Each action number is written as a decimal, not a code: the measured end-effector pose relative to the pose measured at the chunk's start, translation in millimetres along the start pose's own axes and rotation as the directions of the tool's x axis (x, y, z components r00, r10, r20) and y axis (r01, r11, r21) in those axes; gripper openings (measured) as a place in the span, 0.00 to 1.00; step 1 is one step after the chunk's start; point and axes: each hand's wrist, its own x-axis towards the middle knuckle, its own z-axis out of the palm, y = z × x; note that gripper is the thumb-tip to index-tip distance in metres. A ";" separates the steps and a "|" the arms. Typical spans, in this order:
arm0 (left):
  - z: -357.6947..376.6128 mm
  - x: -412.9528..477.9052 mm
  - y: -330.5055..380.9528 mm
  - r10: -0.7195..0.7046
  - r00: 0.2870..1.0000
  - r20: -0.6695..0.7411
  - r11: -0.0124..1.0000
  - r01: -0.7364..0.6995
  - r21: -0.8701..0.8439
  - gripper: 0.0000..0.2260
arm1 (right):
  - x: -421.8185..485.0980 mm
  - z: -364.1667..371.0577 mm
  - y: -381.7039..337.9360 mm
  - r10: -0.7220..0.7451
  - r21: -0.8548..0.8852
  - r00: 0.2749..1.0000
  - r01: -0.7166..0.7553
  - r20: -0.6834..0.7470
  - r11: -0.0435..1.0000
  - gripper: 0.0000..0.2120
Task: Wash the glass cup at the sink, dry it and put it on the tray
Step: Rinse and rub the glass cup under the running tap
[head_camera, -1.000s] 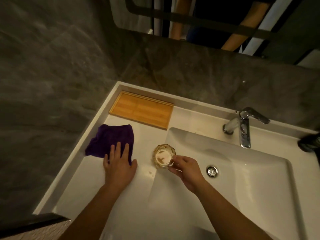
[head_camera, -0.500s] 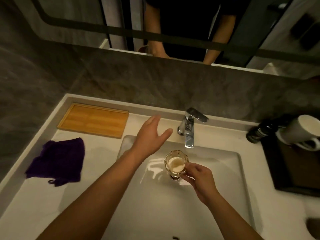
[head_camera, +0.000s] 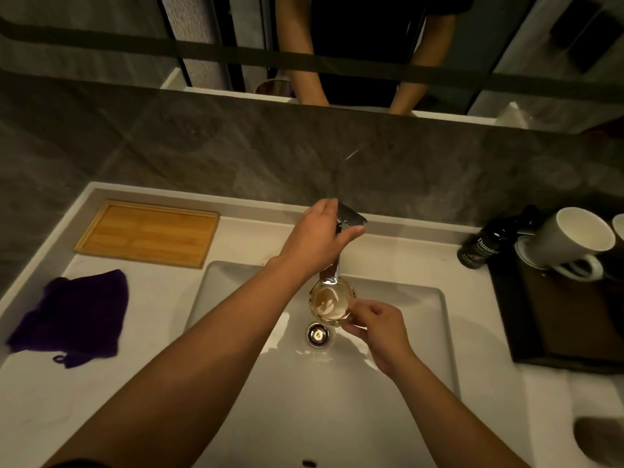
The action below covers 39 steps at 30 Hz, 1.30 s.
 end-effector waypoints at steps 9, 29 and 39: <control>2.6 6.7 -6.8 -0.031 0.999 0.006 0.995 0.032 -0.099 0.28 | -9.1 8.6 4.6 0.048 0.018 0.999 -0.048 0.022 0.999 0.10; 61.8 -153.0 -76.5 -0.414 0.814 0.407 0.294 0.543 -0.787 0.06 | -19.4 7.8 11.7 0.040 -0.011 0.999 -0.040 0.022 0.999 0.09; 64.0 -159.9 -73.8 -0.417 0.801 0.430 0.301 0.568 -0.767 0.08 | -22.1 2.9 10.8 0.068 -0.093 0.997 -0.064 0.044 0.994 0.09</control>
